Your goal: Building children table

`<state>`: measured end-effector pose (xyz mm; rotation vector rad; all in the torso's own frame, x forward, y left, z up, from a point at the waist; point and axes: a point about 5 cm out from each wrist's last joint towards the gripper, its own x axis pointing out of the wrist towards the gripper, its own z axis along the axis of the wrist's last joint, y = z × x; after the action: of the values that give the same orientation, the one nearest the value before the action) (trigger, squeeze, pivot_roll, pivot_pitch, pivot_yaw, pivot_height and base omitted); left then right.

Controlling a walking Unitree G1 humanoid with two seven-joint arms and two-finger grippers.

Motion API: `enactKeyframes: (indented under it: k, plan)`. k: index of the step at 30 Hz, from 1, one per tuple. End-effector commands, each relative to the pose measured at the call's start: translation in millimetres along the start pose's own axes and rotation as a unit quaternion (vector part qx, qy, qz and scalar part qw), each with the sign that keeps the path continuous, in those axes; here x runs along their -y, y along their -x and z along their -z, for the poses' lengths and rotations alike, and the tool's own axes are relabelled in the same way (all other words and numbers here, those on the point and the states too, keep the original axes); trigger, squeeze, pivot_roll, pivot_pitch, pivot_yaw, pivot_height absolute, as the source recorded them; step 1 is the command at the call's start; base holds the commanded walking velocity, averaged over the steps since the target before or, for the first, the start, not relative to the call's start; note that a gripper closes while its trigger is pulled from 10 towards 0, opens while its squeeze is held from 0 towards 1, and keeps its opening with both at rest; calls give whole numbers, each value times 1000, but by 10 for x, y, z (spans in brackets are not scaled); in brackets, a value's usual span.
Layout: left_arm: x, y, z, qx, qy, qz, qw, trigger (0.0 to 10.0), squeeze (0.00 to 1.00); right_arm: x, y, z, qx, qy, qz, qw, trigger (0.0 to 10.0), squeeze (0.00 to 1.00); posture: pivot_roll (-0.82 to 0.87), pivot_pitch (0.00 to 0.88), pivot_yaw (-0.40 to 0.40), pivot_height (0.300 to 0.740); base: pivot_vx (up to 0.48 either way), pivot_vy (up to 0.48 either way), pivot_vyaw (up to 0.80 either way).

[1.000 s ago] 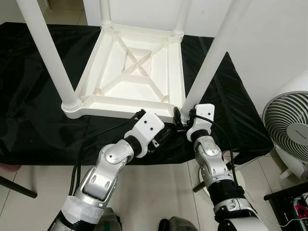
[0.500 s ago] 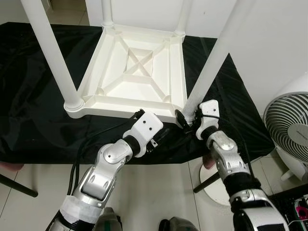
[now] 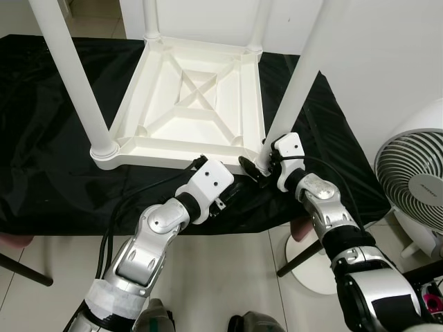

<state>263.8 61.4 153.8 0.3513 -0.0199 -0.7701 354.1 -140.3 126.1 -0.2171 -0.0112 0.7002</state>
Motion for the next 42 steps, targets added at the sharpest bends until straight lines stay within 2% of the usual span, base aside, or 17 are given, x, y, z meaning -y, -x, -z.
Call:
enactKeyframes:
  k: [1,13,15,17,19,20,26,30,32,34,35,36,39,42]
  plan:
    - [-24,17,12,-5,-1,-26,1000,10000,0,-38,12,75,-13,-14,-21,1000,0,0,82,22,-63,740,0,0,0]
    - [-40,31,18,-6,0,-28,1000,10000,0,-9,68,143,-9,-43,-14,999,0,0,79,27,-56,740,0,0,0]
    - [-41,27,15,-6,-1,-27,1000,10000,0,2,69,145,-5,-48,-1,999,0,0,78,30,-53,740,0,0,0]
    - [-41,20,6,-5,0,-25,1000,10000,0,37,66,152,-3,-48,49,998,0,0,74,37,-53,740,0,0,0]
    - [-41,20,6,-5,0,-25,1000,10000,0,37,66,152,-3,-48,49,998,0,0,74,37,-53,740,0,0,0]
    - [-35,22,5,-5,0,-24,1000,10000,0,42,65,155,0,-51,84,995,0,0,71,40,-54,740,0,0,0]
    - [-19,18,7,-4,3,-23,1000,10000,0,22,59,148,5,-56,131,990,0,0,66,44,-58,740,0,0,0]
    - [-2,11,7,-4,6,-23,1000,10000,0,22,68,155,6,-78,199,977,0,0,62,47,-65,740,0,0,0]
    - [-2,11,7,-4,6,-23,1000,10000,0,22,68,155,6,-78,199,977,0,0,62,47,-65,740,0,0,0]
    - [6,7,5,-3,8,-25,1000,10000,0,13,87,143,7,-77,261,962,0,0,61,49,-71,740,0,0,0]
    - [12,5,5,-2,10,-25,1000,10000,0,3,92,130,12,-88,298,951,0,0,60,51,-78,740,0,0,0]
    - [12,5,5,-2,10,-25,1000,10000,0,3,92,130,12,-88,298,951,0,0,60,51,-78,740,0,0,0]
    - [24,-4,7,-1,13,-27,1000,10000,0,-11,81,84,21,-107,357,927,0,0,56,50,-81,740,0,0,0]
    - [29,-7,6,-1,15,-27,1000,10000,0,-18,68,59,25,-107,360,926,0,0,56,49,-82,740,0,0,0]
